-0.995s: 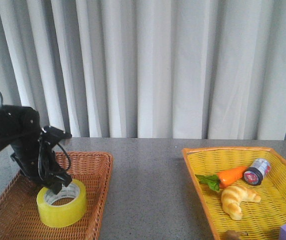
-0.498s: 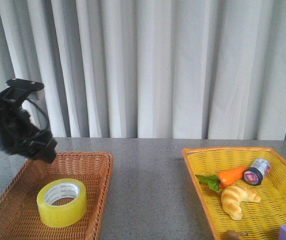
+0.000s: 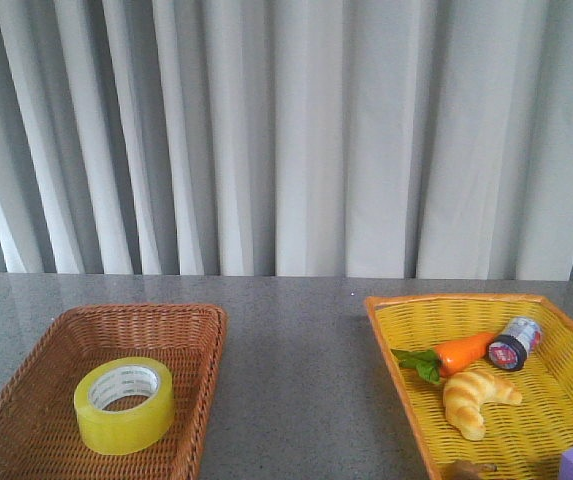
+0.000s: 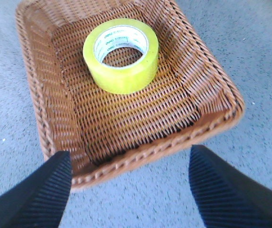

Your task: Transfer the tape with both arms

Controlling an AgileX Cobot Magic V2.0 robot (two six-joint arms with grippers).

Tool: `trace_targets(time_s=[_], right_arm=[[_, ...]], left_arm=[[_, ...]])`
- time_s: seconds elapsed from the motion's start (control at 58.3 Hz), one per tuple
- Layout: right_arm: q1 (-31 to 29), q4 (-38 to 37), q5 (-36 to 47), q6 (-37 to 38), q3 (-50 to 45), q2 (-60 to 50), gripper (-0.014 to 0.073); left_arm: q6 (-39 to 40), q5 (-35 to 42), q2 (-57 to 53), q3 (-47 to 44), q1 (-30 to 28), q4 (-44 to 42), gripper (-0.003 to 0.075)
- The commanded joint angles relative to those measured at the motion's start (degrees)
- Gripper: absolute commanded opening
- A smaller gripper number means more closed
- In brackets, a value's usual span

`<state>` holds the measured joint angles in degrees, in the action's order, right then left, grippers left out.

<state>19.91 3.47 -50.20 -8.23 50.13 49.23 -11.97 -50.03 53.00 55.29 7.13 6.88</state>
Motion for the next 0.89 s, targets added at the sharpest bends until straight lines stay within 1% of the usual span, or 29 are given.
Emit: trace_targets(time_s=[0.0, 0.154, 0.257, 0.343, 0.412, 0.48, 0.601, 0.704, 0.824, 0.875], right_arm=[[-0.26, 0.28, 2.7, -0.22, 1.37, -0.39, 0.0379], [-0.26, 0.24, 2.97, -0.22, 1.37, -0.39, 0.0379], [-0.26, 0.24, 2.97, -0.22, 1.37, -0.39, 0.0379], [-0.26, 0.24, 2.97, -0.22, 1.37, -0.39, 0.0374], [-0.26, 0.24, 2.97, -0.1, 1.37, -0.39, 0.0347], [-0.26, 0.24, 2.91, -0.1, 1.37, -0.39, 0.0304], [-0.26, 0.24, 2.86, -0.1, 1.37, -0.39, 0.0206], [-0.26, 0.24, 2.72, -0.1, 1.37, -0.39, 0.0106], [-0.26, 0.24, 2.72, -0.18, 1.37, -0.39, -0.0001], [-0.26, 0.24, 2.77, -0.25, 1.37, -0.39, -0.0014]], left_arm=[[0.76, 8.44, -9.27, -5.71, 0.27, 0.45, 0.0513], [0.89, 14.59, -20.6, -15.79, 0.27, 0.62, 0.0512], [0.89, 17.87, -25.65, -20.59, 0.27, 1.03, 0.0484], [0.93, 18.52, -27.41, -22.77, 0.27, 1.83, 0.042], [0.93, 18.29, -27.4, -23.6, 0.27, 3.04, 0.0346], [0.93, 18.32, -27.13, -23.97, 0.27, 4.02, 0.026], [0.93, 18.31, -27.11, -23.97, 0.27, 4.02, 0.0099], [0.93, 18.31, -27.11, -23.97, 0.27, 3.97, -0.0009], [0.93, 18.37, -27.11, -23.97, 0.27, 3.97, -0.0007], [0.88, 18.37, -27.11, -23.97, 0.27, 3.97, -0.0007]])
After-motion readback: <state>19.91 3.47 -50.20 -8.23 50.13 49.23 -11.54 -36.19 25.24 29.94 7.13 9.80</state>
